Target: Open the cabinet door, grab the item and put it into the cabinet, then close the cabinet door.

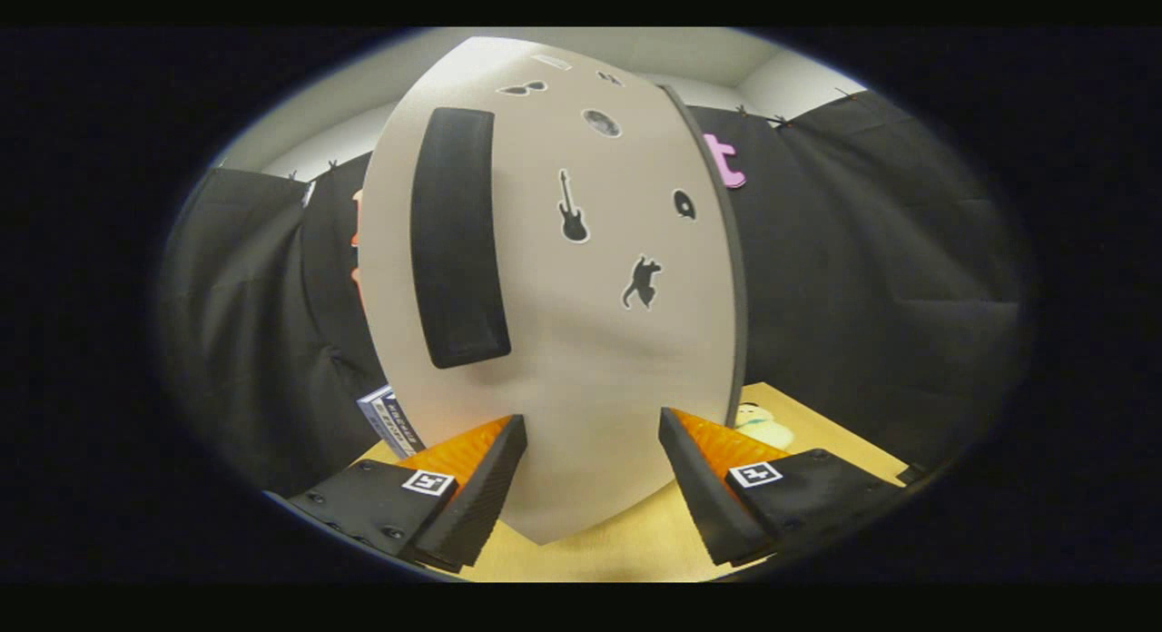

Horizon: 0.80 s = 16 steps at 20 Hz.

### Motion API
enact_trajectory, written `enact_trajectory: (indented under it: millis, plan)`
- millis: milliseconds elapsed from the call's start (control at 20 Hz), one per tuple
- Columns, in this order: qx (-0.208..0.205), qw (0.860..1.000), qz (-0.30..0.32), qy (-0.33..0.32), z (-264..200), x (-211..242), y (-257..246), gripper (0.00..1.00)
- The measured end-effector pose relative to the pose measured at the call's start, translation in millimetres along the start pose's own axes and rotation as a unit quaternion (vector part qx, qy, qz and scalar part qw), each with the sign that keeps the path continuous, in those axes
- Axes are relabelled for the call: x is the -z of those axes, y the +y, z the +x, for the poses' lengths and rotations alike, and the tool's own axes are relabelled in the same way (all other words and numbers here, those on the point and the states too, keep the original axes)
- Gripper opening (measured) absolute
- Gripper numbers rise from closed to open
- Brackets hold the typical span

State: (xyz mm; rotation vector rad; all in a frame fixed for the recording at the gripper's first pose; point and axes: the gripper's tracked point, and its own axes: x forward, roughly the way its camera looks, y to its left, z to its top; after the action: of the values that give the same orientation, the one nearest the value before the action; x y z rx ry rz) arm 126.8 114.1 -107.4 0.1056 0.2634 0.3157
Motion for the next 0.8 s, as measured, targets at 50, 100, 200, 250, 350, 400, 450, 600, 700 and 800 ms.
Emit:
enact_trajectory:
  millis: [50, 100, 200, 250, 350, 400, 450, 600, 700, 800]
  plan:
    - [-0.006, 1.0, -0.006, 0.004, 10, 1, 7, 0.95]
    - [-0.008, 1.0, -0.013, 0.005, 14, 0, 12, 0.95]
    - [-0.009, 1.0, -0.023, 0.004, 27, -2, 22, 0.95]
    - [-0.011, 1.0, -0.025, 0.004, 33, -3, 26, 0.95]
    - [-0.017, 1.0, -0.02, 0.005, 45, -3, 27, 0.95]
    - [-0.02, 1.0, -0.017, 0.005, 51, -4, 27, 0.95]
    - [-0.022, 1.0, -0.014, 0.005, 56, -4, 28, 0.95]
    - [-0.023, 1.0, -0.01, 0.009, 77, -1, 36, 0.95]
    - [-0.024, 1.0, -0.011, 0.011, 89, 2, 42, 0.95]
    - [-0.023, 1.0, -0.011, 0.012, 100, 4, 46, 0.95]
